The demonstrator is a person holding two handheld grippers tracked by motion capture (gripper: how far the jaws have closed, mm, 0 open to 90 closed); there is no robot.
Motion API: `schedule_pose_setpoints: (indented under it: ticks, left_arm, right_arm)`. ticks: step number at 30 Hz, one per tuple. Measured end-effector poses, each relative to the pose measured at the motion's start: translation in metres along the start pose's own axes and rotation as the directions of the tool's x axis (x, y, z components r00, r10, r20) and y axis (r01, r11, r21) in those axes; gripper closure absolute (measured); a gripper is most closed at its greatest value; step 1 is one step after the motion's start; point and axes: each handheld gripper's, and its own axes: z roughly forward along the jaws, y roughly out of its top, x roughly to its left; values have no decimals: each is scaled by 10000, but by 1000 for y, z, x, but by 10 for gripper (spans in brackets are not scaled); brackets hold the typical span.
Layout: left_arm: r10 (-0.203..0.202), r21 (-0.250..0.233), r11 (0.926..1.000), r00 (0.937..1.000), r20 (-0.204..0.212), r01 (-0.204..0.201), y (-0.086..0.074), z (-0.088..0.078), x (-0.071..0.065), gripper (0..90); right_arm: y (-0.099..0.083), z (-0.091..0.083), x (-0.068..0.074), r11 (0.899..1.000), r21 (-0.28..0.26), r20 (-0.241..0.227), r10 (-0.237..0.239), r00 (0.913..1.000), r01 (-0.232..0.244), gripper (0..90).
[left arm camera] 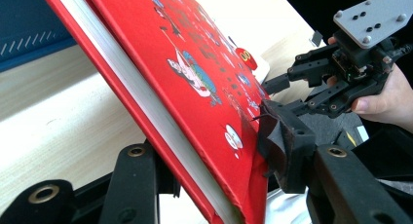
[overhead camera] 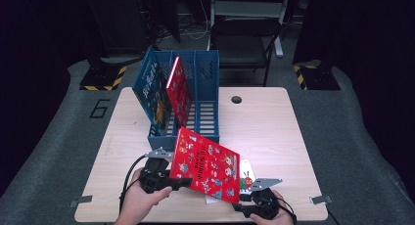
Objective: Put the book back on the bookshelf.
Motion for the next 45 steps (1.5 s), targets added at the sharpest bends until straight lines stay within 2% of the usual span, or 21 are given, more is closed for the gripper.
schedule_pose_setpoints:
  ticks: [1,2,4,9,14,21,24,28,34,39,45]
  left_arm:
    - [16,-58,10000,9999,-108,-16,1,0,-1,546]
    - [78,-27,10000,10000,-20,-78,2,0,-1,546]
    - [17,-99,9999,9999,-150,-18,4,-1,-3,546]
    - [162,-43,9999,9996,-211,-163,9,-1,-5,545]
    - [211,-58,9998,9997,-144,-212,15,-3,-6,544]
    - [519,92,9986,9986,-138,-518,23,-5,-9,545]
    - [424,38,9991,9988,-234,-423,25,-5,-12,544]
    - [504,16,9987,9985,-212,-504,30,-7,-15,544]
    - [773,33,9970,9966,-295,-772,39,-10,-20,545]
    - [736,43,9973,9968,-296,-735,44,-9,-22,544]
    - [817,61,9966,9962,-314,-816,48,-9,-22,544]
  right_arm:
    - [0,0,0,10000,-20,-8,2,10000,-2,537]
    - [0,-1,0,10000,-38,-26,51,10000,-51,537]
    - [0,-1,0,9999,-133,-6,14,10000,-14,537]
    - [1,-3,0,9995,-298,16,78,10000,-78,538]
    - [2,-5,0,9987,-512,67,61,10000,-58,538]
    - [2,-9,-1,9970,-767,198,-68,9998,83,539]
    - [2,-11,-1,9962,-865,181,-29,9998,44,539]
    - [3,-15,0,9947,-1026,220,24,9998,-1,539]
    - [4,-19,-1,9909,-1349,217,30,9998,-1,539]
    - [4,-22,-2,9880,-1537,256,173,9995,-131,539]
    - [6,-24,-4,9872,-1593,257,129,9996,-87,540]
